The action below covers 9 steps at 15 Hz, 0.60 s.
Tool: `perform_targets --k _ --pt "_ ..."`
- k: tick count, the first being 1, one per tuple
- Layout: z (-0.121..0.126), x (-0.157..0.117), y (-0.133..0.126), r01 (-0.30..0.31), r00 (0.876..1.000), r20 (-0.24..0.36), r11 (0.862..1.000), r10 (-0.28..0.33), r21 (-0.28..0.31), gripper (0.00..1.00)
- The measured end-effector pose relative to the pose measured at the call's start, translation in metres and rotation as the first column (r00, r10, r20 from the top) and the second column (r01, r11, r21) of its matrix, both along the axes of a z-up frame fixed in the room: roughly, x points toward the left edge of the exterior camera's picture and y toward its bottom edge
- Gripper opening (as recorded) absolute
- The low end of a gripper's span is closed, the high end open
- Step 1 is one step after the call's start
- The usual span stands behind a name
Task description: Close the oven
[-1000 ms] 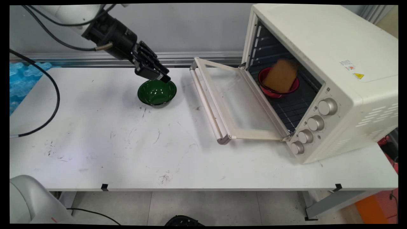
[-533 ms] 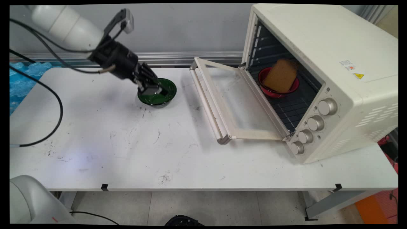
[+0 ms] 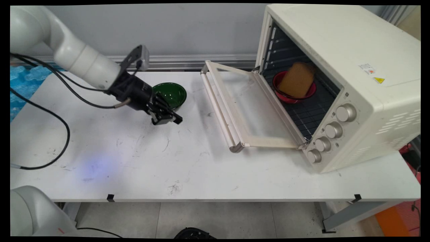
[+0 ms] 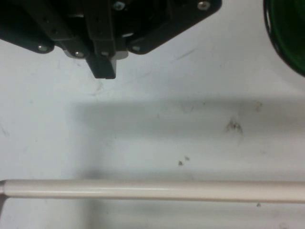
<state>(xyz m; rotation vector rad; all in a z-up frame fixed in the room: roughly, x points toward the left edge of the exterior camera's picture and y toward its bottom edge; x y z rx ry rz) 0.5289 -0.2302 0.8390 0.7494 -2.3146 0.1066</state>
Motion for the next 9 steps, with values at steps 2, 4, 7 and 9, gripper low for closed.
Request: perform_targets --k 2,4,7,9 --pt "-0.01 -0.003 -0.003 -0.005 1.0 -0.007 1.0 0.005 -0.012 0.0" --pt "-0.022 -0.008 -0.01 -0.015 1.0 -0.016 0.999 0.015 -0.029 0.0" --pt "-0.037 -0.012 -0.022 -0.043 0.999 -0.025 0.998 0.041 -0.053 0.0" --pt "-0.045 -0.014 -0.028 -0.063 0.998 -0.03 0.996 0.061 -0.064 0.0"
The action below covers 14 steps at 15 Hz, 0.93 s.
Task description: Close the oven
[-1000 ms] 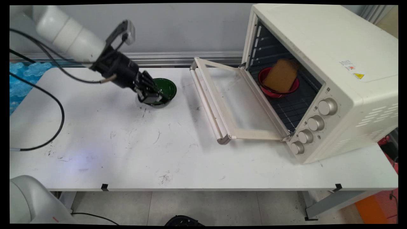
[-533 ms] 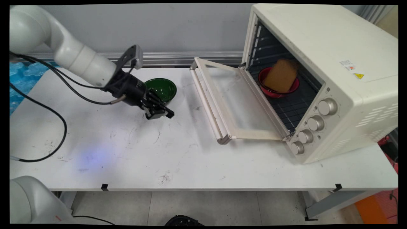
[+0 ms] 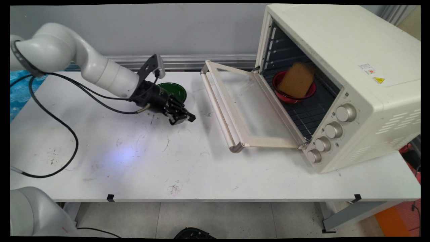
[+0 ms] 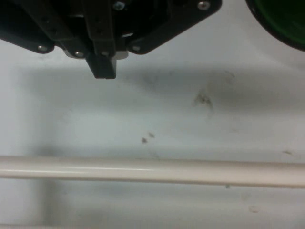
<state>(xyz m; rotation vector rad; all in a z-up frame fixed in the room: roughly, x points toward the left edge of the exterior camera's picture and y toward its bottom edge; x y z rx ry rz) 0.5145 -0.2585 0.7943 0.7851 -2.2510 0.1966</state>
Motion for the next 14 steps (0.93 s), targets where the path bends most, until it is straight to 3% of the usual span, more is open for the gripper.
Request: perform_targets --k 14 --pt "-0.024 -0.023 -0.03 -0.072 0.996 -0.049 0.997 0.071 -0.026 0.0"
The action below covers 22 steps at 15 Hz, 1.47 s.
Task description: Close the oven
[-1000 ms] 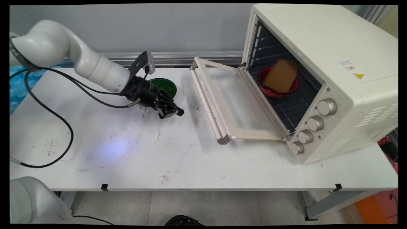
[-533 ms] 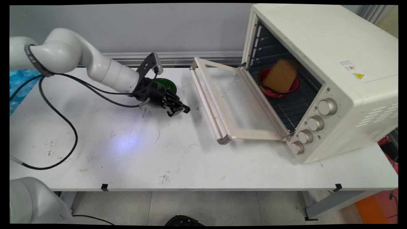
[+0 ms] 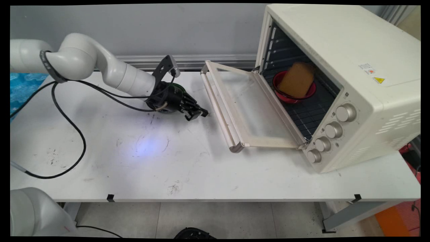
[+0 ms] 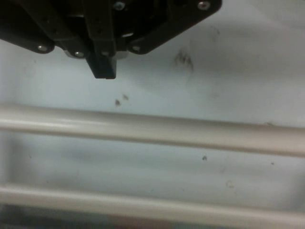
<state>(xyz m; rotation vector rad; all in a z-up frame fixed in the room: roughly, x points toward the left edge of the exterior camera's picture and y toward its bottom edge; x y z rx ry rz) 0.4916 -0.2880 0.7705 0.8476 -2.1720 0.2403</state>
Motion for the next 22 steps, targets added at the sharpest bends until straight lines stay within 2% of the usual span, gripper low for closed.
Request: perform_targets --k 10,22 --pt "0.007 -0.009 -0.014 -0.011 1.0 -0.023 0.999 0.01 -0.043 0.0" --pt "0.036 -0.014 -0.026 0.01 0.999 -0.047 0.994 -0.015 -0.108 0.0"
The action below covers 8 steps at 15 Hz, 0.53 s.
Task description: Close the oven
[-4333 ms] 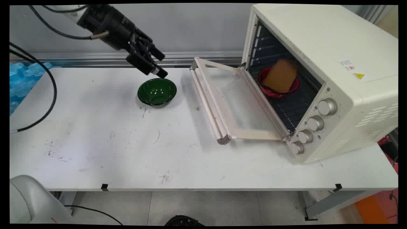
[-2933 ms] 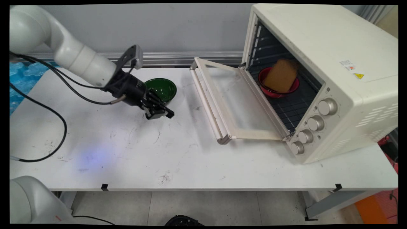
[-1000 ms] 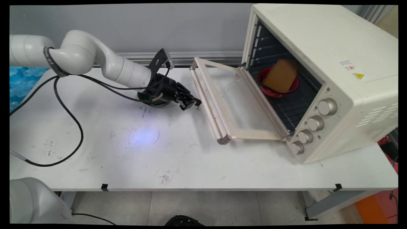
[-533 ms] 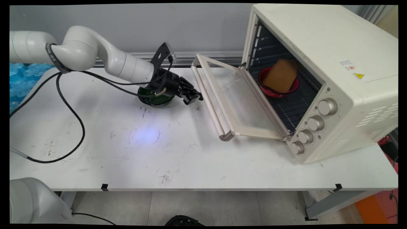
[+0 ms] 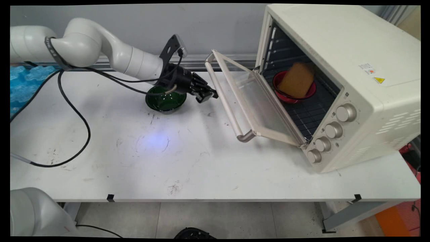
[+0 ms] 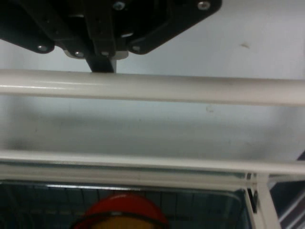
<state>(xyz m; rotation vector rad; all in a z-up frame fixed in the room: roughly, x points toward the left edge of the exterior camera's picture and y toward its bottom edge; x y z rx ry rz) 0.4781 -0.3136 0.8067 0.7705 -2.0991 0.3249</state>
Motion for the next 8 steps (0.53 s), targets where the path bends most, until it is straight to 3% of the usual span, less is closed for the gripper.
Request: perform_targets --k 8 --pt "0.022 -0.017 -0.009 0.029 0.999 -0.038 0.999 -0.03 -0.029 0.0"
